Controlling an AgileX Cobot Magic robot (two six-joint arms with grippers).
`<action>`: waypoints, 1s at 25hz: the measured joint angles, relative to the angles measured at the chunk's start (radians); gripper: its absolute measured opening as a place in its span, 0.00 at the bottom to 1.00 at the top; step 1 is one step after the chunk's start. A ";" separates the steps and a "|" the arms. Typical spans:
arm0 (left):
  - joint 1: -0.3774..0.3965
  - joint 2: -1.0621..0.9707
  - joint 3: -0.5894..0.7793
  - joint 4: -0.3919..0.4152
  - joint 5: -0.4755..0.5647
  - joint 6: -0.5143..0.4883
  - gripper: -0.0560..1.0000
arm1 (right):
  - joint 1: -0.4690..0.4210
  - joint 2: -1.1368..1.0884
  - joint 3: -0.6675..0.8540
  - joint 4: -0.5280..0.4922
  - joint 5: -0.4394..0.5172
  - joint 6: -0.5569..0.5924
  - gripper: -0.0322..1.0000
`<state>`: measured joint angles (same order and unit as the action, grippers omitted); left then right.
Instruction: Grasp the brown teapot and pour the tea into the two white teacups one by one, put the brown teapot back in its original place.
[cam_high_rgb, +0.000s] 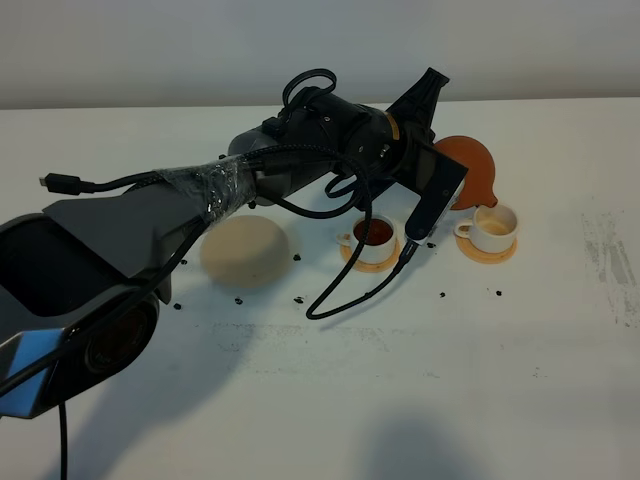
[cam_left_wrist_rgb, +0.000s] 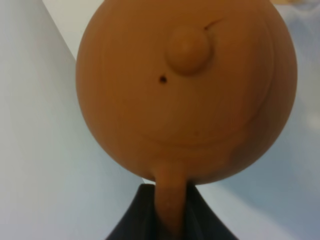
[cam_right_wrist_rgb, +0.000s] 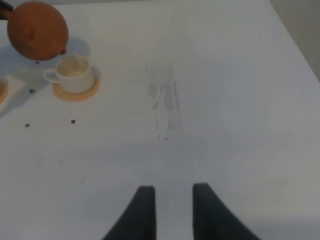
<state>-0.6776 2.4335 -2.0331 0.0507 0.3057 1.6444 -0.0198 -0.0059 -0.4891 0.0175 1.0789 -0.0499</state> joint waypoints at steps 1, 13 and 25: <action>0.000 0.000 0.000 0.003 -0.001 0.001 0.12 | 0.000 0.000 0.000 0.000 0.000 0.000 0.24; -0.001 0.002 0.000 0.035 -0.017 0.023 0.12 | 0.000 0.000 0.000 0.000 0.000 0.000 0.24; -0.005 0.003 0.000 0.070 -0.045 0.048 0.12 | 0.000 0.000 0.000 0.000 0.000 0.000 0.24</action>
<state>-0.6822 2.4361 -2.0331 0.1206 0.2605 1.6925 -0.0198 -0.0059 -0.4891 0.0175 1.0789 -0.0499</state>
